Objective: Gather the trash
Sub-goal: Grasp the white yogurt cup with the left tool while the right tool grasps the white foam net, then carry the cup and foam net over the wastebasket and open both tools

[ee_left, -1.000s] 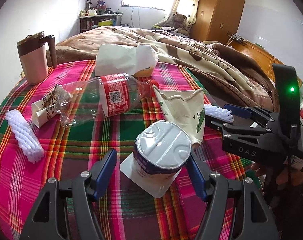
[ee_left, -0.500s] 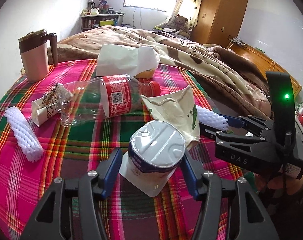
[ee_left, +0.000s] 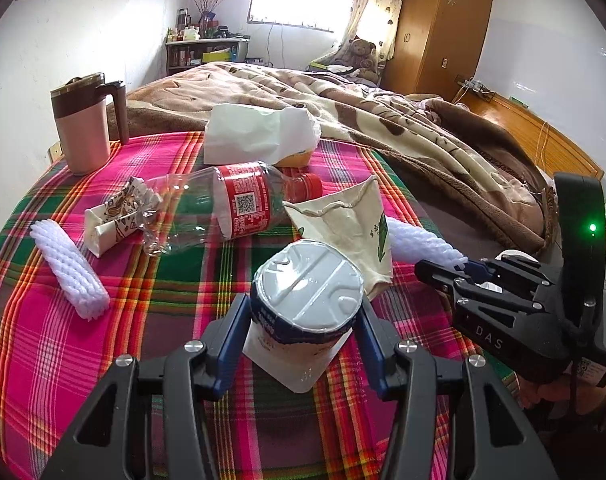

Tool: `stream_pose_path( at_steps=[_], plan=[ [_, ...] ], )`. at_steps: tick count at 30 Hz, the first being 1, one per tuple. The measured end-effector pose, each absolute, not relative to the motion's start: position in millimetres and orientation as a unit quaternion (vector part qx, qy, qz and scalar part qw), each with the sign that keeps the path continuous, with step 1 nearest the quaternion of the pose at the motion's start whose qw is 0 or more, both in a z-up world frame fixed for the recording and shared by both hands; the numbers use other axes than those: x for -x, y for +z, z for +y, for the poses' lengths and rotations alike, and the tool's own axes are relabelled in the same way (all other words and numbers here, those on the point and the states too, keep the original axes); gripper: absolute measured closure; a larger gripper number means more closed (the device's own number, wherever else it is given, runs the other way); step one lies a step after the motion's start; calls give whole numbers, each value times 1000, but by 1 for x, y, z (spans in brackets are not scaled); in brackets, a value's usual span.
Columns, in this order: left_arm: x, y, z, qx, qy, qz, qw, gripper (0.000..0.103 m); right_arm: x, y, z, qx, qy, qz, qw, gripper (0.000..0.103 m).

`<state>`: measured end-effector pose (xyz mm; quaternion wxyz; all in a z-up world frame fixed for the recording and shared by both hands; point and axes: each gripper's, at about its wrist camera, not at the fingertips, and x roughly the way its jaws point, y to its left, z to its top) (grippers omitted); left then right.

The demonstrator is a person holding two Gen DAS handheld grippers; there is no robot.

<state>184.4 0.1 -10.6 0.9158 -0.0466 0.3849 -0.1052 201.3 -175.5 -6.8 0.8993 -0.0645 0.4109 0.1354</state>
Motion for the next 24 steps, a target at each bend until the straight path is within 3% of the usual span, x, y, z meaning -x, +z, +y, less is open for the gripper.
stream_pose_path(
  at_steps=[24],
  plan=[
    [-140,19,-8,31,-130,352,926,50,-136,25,-194,-19,97,363,927,80]
  ],
)
